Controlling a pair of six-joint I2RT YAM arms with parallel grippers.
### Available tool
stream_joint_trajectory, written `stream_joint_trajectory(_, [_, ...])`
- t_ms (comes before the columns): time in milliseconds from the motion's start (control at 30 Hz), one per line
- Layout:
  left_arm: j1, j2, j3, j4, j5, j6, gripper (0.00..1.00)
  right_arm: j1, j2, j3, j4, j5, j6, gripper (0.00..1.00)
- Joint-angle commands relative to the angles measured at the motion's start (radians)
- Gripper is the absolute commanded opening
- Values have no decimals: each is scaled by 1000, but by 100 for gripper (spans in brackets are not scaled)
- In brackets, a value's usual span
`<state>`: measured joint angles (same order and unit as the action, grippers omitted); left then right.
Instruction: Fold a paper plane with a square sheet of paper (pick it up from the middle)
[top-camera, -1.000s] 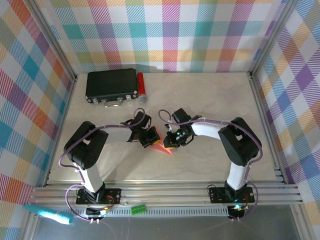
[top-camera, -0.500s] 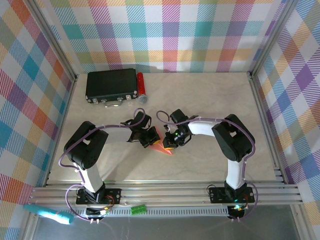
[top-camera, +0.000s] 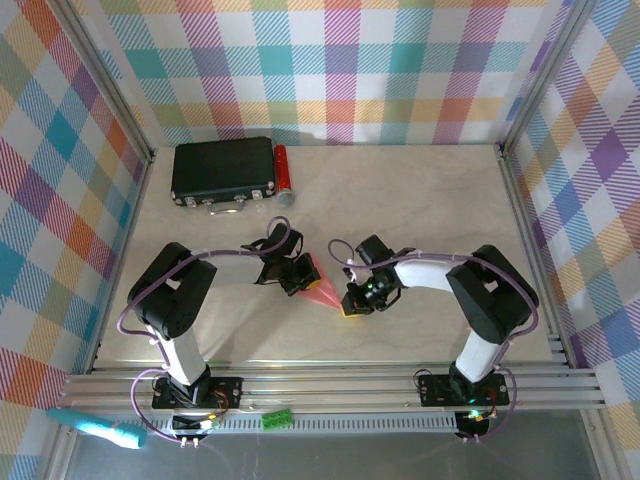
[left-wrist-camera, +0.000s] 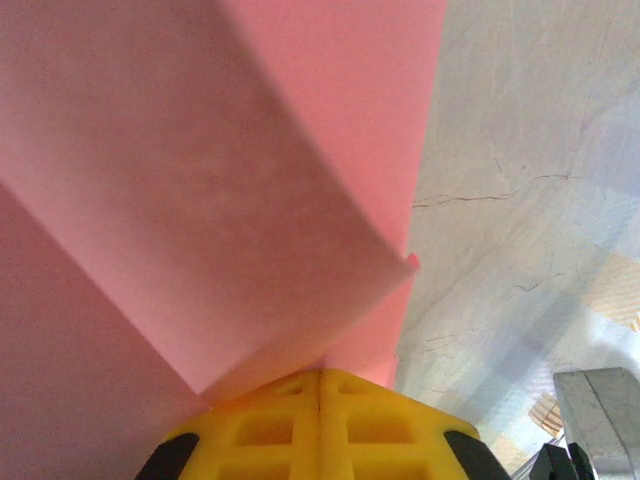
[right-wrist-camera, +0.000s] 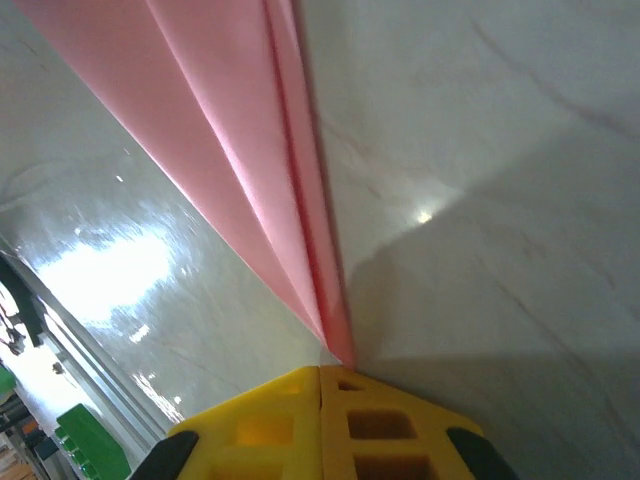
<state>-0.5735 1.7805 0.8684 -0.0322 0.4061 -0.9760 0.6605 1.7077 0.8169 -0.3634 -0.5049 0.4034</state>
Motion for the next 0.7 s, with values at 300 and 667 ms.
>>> stream_joint_trajectory(300, [11, 79, -35, -169, -130, -5, 4, 7, -42, 77, -7, 81, 69, 23])
stream_joint_trajectory(667, [11, 57, -16, -173, -121, -17, 7, 46, 49, 189, -67, 215, -45, 42])
